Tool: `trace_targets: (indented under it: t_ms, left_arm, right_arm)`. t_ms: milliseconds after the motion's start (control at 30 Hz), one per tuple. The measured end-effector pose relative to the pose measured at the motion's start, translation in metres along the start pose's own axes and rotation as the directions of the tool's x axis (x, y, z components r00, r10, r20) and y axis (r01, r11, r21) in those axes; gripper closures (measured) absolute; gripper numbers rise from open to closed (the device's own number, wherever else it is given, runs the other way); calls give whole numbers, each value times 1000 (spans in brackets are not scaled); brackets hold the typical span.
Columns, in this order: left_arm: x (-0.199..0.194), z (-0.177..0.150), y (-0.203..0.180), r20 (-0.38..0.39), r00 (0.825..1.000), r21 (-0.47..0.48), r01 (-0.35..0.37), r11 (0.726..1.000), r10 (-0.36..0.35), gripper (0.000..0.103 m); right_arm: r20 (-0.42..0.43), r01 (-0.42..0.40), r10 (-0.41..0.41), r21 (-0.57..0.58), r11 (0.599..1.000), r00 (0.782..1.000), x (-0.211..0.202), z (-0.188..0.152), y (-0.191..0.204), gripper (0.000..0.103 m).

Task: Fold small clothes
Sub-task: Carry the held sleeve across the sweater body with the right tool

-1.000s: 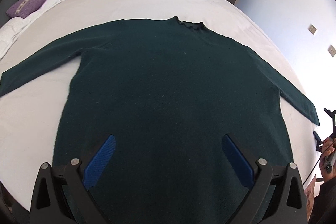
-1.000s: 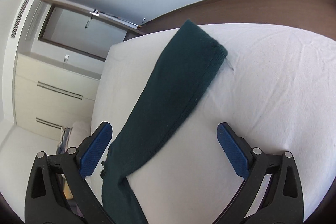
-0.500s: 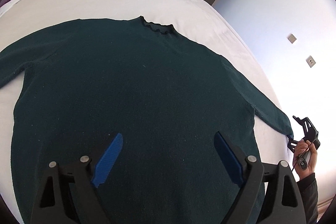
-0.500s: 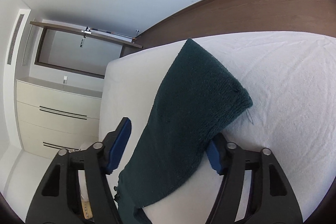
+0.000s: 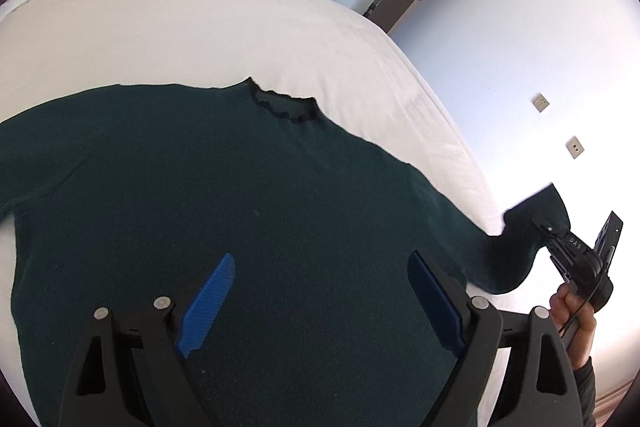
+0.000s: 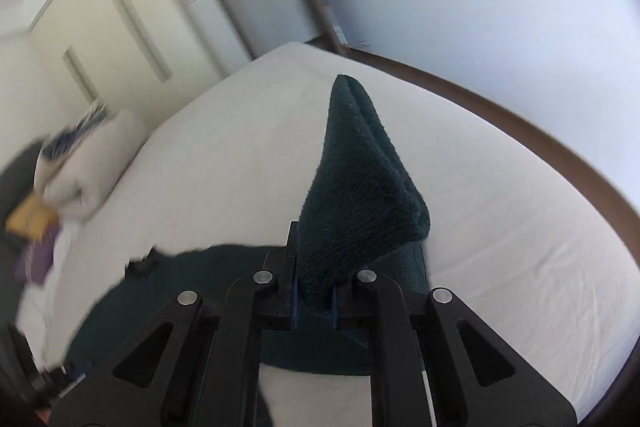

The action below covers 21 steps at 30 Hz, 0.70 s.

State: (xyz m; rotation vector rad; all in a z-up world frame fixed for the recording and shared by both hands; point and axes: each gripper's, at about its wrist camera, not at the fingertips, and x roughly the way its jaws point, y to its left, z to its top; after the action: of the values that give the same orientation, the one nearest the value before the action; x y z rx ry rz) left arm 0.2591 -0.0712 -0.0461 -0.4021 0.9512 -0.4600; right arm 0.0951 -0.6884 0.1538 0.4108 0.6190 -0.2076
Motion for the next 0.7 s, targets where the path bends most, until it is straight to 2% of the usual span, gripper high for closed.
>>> trace_targets:
  t_ms: [67,133,167,233,300,367,467,500,600,633,700]
  left_arm:
    - [6,12,-1,-11,998,-21,62,998,-62,11]
    - [16,22,5,-36,989,-78,142,987,-145,6]
    - [21,25,11,-53,980,-121,184,975,-192,5]
    - [33,29,23,-87,962,-196,237,951,-258,5]
    - [42,31,31,-121,948,-229,261,938,-293,5]
    - [45,33,35,-141,933,-253,288,923,-330,5]
    - [41,42,42,-131,906,-301,350,887,-402,5]
    - [41,47,43,-131,905,-302,351,886,-404,0]
    - [53,57,37,-207,904,-285,310,907,-374,0]
    - [60,58,36,-237,894,-290,307,906,-379,0]
    - [74,60,33,-289,876,-294,303,906,-387,0]
  right_arm:
    - [-23,-25,20,-210,977,1000,16,-8,78,94]
    - [-7,35,-42,-419,907,999,35,-35,144,94]
    - [-1,62,-72,-500,864,997,36,-63,174,94]
    - [10,96,-115,-620,779,993,36,-112,222,94]
    - [22,115,-137,-678,726,990,17,-159,260,94]
    - [44,141,-159,-725,674,986,18,-181,277,94]
    - [99,189,-188,-805,563,977,17,-212,297,94]
    - [114,202,-193,-822,532,975,15,-220,303,94]
    - [159,235,-198,-856,461,967,12,-233,313,94]
    - [177,248,-196,-864,438,964,11,-237,317,94]
    - [191,255,-188,-870,421,963,8,-242,326,94]
